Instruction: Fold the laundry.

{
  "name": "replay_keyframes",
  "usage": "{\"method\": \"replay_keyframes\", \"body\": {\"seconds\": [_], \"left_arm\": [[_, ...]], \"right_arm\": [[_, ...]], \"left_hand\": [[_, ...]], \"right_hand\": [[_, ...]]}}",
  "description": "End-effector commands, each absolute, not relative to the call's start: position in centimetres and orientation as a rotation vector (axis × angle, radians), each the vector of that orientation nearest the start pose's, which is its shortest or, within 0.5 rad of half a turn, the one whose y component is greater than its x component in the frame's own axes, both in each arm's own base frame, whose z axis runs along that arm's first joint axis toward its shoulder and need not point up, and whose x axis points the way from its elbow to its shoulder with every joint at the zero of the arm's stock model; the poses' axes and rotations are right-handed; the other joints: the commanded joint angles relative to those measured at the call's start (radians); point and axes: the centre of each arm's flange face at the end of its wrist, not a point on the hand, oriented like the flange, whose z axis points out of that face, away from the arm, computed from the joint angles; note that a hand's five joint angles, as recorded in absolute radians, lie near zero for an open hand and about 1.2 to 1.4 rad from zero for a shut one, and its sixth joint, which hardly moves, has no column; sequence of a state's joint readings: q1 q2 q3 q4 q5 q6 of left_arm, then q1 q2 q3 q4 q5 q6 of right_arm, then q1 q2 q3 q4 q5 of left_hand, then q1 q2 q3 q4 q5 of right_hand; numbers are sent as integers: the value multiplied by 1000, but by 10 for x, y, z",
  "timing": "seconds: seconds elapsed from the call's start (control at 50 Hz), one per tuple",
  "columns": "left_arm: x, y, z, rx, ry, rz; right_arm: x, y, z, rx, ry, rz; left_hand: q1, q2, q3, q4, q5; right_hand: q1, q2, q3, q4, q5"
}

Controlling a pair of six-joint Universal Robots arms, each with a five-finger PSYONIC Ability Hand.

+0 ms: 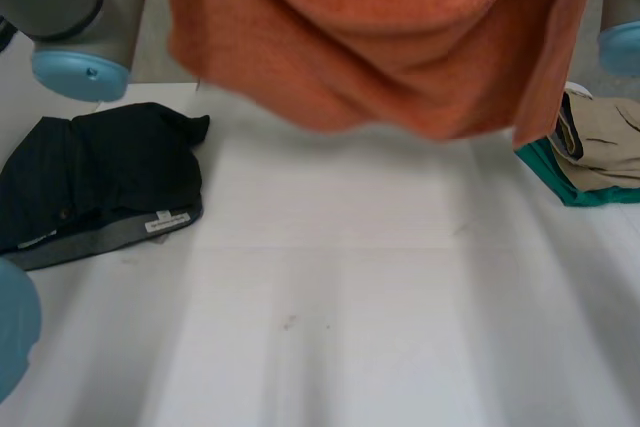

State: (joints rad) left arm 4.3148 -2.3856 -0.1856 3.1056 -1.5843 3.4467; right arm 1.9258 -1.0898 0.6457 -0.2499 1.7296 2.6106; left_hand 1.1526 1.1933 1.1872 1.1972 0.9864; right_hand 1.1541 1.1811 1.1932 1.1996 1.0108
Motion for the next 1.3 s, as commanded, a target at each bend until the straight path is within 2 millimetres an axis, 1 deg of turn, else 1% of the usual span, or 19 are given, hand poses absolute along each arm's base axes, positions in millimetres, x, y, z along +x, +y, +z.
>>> {"method": "replay_keyframes", "body": {"seconds": [0.02,0.08,0.14,0.24,0.26,0.32,0.44,0.5,0.58,0.8,0.9,0.94,1.0,1.02,1.06,1.08,1.18,1.24,1.3], "left_arm": [[-296,-399,361,544,1742,-2625],[-291,-398,326,585,1888,-2496],[-282,-389,281,653,2054,-2320],[-274,-376,230,801,2166,-2142],[-269,-371,214,847,2196,-2082],[-259,-361,185,945,2263,-1950],[-250,-342,152,1132,2295,-1790],[-245,-344,145,1155,2294,-1760],[-236,-350,141,1146,2293,-1740],[-224,-362,145,1134,2301,-1787],[-221,-362,151,1129,2290,-1793],[-220,-362,156,1124,2291,-1804],[-221,-357,165,1139,2294,-1817],[-221,-357,169,1141,2284,-1832],[-221,-356,178,1146,2269,-1864],[-220,-357,190,1133,2234,-1913],[-203,-372,219,1023,2135,-2033],[-192,-384,224,979,2102,-2046],[-177,-399,213,952,2101,-1983]], "right_arm": [[254,-387,404,-496,1559,-2964],[249,-395,372,-570,1684,-2885],[239,-397,328,-664,1874,-2758],[230,-386,265,-833,2129,-2490],[227,-378,245,-896,2207,-2380],[223,-368,221,-978,2291,-2239],[208,-345,180,-1088,2410,-1967],[204,-341,174,-1086,2427,-1936],[197,-346,172,-1053,2435,-1966],[193,-350,171,-982,2430,-2003],[193,-351,171,-977,2429,-2021],[193,-352,171,-979,2425,-2033],[191,-353,170,-981,2429,-2047],[191,-353,170,-983,2431,-2051],[191,-354,170,-990,2431,-2057],[191,-354,169,-993,2432,-2059],[191,-354,168,-1011,2429,-2066],[192,-354,167,-1016,2428,-2064],[193,-352,167,-1017,2430,-2062]], "left_hand": [[244,203,209,199,235],[244,203,209,199,235],[244,203,209,199,235],[244,203,209,199,235],[244,203,209,199,235],[244,203,209,199,235],[224,183,189,179,215],[-57,-98,-92,-102,-65],[-369,-410,-403,-413,-377],[-414,-454,-448,-458,-422],[-297,-337,-331,-341,-305],[-54,-94,-88,-98,-62],[59,19,25,15,51],[-11,-51,-45,-55,-19],[-461,-502,-496,-506,-470],[-978,-1019,-1013,-1023,-986],[-978,-1019,-1013,-1023,-986],[-978,-1019,-1013,-1023,-986],[-978,-1019,-1013,-1023,-986]], "right_hand": [[242,215,203,197,211],[242,215,203,197,211],[242,215,203,197,211],[242,215,203,197,211],[242,215,203,197,211],[242,215,203,197,211],[242,215,203,197,211],[242,215,203,197,211],[242,215,203,197,211],[242,215,203,197,211],[242,215,203,197,211],[242,215,203,197,211],[242,215,203,197,211],[242,215,203,197,211],[242,215,203,197,211],[242,215,203,197,211],[242,215,203,197,211],[242,215,203,197,211],[242,215,203,197,211]]}}
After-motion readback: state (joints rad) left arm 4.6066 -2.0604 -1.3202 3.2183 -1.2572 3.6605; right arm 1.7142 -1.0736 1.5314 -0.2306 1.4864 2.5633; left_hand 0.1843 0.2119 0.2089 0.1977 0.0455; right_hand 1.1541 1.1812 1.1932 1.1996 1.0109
